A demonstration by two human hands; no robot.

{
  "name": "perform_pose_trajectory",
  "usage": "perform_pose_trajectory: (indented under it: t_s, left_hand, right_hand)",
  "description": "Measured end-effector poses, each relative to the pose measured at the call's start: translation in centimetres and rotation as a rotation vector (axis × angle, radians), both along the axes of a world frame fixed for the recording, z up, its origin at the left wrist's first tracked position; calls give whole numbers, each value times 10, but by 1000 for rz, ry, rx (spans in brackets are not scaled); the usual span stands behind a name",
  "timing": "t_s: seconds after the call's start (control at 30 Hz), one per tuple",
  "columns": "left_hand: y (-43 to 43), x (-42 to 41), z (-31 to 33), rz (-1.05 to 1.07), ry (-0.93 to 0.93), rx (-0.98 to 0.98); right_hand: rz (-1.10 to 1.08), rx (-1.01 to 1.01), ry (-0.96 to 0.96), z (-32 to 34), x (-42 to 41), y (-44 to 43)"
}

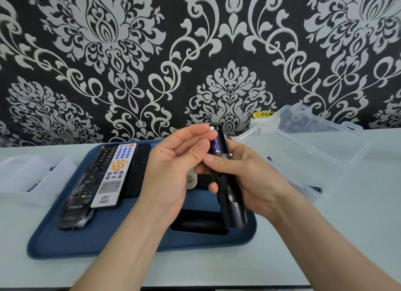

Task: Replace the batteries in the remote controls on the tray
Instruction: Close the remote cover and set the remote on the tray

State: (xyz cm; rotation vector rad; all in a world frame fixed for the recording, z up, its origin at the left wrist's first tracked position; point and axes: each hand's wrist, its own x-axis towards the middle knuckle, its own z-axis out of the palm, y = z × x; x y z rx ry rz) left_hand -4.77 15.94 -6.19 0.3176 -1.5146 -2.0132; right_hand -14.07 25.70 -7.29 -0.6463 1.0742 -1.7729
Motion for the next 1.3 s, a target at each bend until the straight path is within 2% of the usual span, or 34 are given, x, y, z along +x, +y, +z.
perform_pose_trajectory:
  t_s: [0.07,0.13,0.2,0.3,0.47,0.63,0.73,0.8,0.93,1.1,1.2,1.3]
  left_hand:
    - [1,0,-1,-39,25,48]
    - [-4,2,0,-82,51,-6]
    - [-14,6,2,-87,2,-258]
    - [-23,9,2,55,-170,-608]
    - [-22,9,1,280,-189,-1083]
    - [-14,9,3,421,-130,-1219]
    - [-9,4,-3,331,-130,-1433]
    - [-12,1,-9,268,-168,-1495]
    - [-18,-2,-15,362,-175,-1513]
    - [-20,-2,-16,450,-214,-1347]
    - [-16,1,-11,447,-260,-1076]
    - [-9,2,-5,282,-215,-602]
  right_hand:
    - [-35,-29,17,-3,3,-3]
    - [-74,-52,9,-3,3,-4]
    - [-98,-50,-12,-2,1,-4]
    - [-115,-28,-42,-1,0,-3]
    - [-132,25,-16,0,0,-2]
    - [-119,186,-14,-1,1,-6]
    - [-172,161,-63,-4,3,-10]
    - [-210,162,-26,-6,3,-11]
    - [-215,177,7,-7,7,-11]
    - [-204,191,153,-7,13,-10]
    - [-193,186,226,-3,19,-8]
    - [-152,157,261,0,24,-9]
